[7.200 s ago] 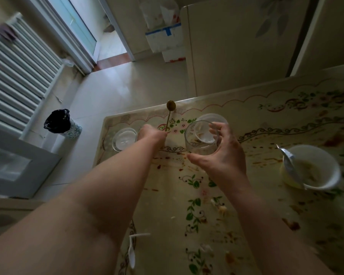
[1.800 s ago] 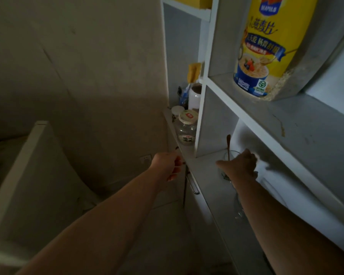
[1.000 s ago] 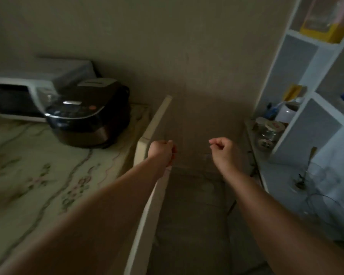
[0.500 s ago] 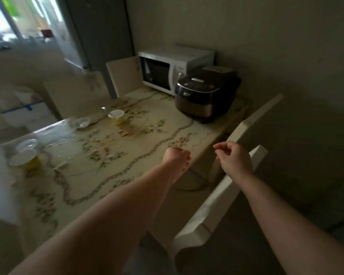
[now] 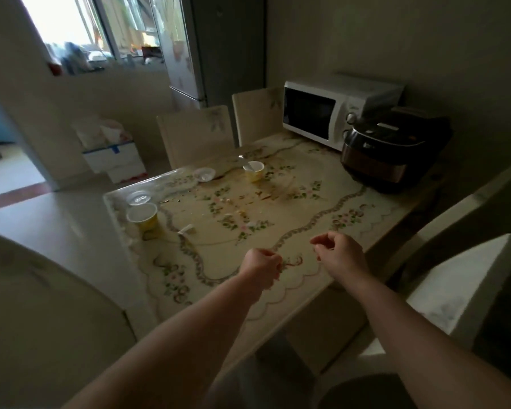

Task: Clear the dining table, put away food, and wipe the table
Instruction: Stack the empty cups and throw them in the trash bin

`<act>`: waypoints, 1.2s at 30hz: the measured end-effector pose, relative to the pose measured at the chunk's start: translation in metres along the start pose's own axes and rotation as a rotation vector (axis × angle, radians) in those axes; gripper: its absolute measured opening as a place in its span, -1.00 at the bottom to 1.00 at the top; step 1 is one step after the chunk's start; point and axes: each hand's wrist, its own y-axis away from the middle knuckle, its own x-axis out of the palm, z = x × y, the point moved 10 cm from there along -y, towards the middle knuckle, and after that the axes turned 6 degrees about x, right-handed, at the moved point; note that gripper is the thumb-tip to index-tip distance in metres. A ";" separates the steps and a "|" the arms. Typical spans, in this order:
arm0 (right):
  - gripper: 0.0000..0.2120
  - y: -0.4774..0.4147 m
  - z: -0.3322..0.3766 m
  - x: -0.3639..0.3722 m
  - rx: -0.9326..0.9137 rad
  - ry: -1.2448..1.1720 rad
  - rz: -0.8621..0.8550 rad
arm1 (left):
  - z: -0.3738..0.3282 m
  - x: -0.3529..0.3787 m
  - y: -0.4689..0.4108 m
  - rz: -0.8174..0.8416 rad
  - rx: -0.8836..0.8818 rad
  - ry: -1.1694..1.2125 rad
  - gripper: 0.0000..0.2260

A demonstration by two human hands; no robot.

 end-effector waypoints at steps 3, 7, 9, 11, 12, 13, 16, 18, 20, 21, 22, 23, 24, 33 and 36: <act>-0.89 0.002 0.019 0.048 0.046 -0.008 0.007 | 0.018 -0.044 -0.017 0.046 -0.030 -0.049 -0.85; -0.89 0.014 0.046 0.105 0.084 -0.039 0.015 | 0.019 -0.110 -0.043 0.071 0.000 -0.110 -0.81; -0.89 0.024 0.057 0.121 0.080 -0.031 0.019 | 0.014 -0.138 -0.051 0.054 0.029 -0.129 -0.81; -0.89 0.036 0.067 0.132 0.079 -0.030 0.007 | 0.009 -0.164 -0.054 0.044 0.058 -0.119 -0.87; -0.89 0.042 0.073 0.136 0.079 -0.031 -0.005 | 0.009 -0.175 -0.053 0.045 0.068 -0.117 -0.89; -0.88 0.048 0.078 0.139 0.082 -0.043 -0.014 | 0.012 -0.185 -0.051 0.046 0.074 -0.116 -0.89; -0.86 0.075 0.093 0.155 0.079 -0.105 -0.007 | 0.028 -0.215 -0.034 0.061 0.083 -0.116 -0.91; -0.85 0.091 0.101 0.166 0.066 -0.118 -0.003 | 0.034 -0.235 -0.022 0.053 0.099 -0.116 -0.91; -0.84 0.110 0.111 0.180 0.045 -0.112 0.002 | 0.045 -0.259 -0.006 0.025 0.094 -0.077 -0.88; -0.84 0.122 0.115 0.188 0.043 -0.117 0.001 | 0.051 -0.273 0.002 0.009 0.093 -0.068 -0.87; -0.83 0.129 0.119 0.193 0.041 -0.121 -0.005 | 0.053 -0.281 0.010 -0.003 0.097 -0.057 -0.86; -0.82 0.142 0.122 0.202 0.046 -0.135 -0.009 | 0.058 -0.293 0.020 -0.008 0.104 -0.059 -0.86; -0.79 0.152 0.127 0.209 0.050 -0.148 -0.015 | 0.061 -0.301 0.027 -0.004 0.116 -0.054 -0.87; -0.89 0.192 0.190 0.265 0.066 -0.160 -0.002 | 0.042 -0.376 0.041 0.015 0.256 -0.035 -0.92; -0.81 0.184 0.220 0.293 0.061 -0.164 -0.028 | 0.037 -0.405 0.024 0.072 0.303 -0.113 -0.90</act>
